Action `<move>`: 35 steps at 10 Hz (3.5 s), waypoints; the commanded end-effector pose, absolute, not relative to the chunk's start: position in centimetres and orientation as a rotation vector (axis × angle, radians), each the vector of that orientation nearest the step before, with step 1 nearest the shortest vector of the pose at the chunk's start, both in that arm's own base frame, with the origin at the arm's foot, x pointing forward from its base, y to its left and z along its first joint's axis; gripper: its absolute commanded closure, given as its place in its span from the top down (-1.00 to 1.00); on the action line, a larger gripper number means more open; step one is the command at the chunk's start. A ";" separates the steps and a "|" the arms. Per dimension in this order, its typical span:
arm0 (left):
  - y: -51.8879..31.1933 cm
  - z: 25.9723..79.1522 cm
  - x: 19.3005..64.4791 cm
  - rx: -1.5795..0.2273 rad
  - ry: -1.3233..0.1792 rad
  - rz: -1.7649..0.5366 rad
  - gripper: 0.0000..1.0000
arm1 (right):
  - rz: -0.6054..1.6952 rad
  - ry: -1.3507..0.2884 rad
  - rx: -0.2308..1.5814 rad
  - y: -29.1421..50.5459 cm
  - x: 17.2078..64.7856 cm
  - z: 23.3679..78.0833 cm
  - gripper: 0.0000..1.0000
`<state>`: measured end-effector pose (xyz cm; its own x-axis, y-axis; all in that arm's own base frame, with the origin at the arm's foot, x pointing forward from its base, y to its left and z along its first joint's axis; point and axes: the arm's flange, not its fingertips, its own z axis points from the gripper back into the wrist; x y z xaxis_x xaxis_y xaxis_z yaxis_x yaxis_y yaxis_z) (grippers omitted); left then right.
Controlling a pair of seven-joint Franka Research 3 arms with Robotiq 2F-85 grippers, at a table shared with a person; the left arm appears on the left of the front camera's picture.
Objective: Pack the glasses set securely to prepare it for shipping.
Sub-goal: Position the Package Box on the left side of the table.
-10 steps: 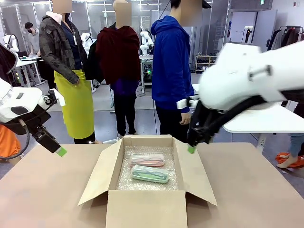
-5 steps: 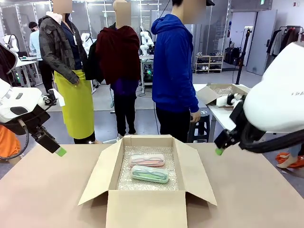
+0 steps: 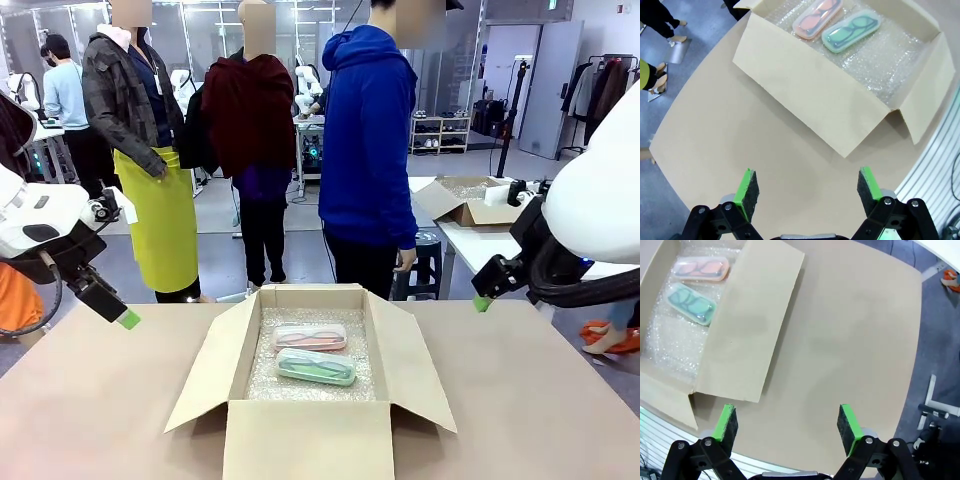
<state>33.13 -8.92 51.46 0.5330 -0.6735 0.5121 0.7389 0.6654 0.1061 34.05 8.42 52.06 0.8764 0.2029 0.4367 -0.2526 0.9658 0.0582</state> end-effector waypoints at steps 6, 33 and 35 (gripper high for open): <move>-8.7 51.5 33.1 -0.123 -0.555 -0.850 1.00 | 0.233 -0.451 0.120 8.4 34.0 52.2 1.00; -1.2 35.8 48.0 -1.033 -0.303 -0.243 1.00 | 0.233 -0.451 0.120 8.4 34.0 52.2 1.00; -2.2 34.3 49.4 -1.008 -0.288 -0.212 1.00 | 0.233 -0.451 0.120 8.4 34.0 52.2 1.00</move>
<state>48.72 -1.55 35.32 0.9386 -0.0573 0.3403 0.3220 0.4997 -0.8041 34.07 8.34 52.17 0.8758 0.2008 0.4390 -0.2534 0.9652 0.0642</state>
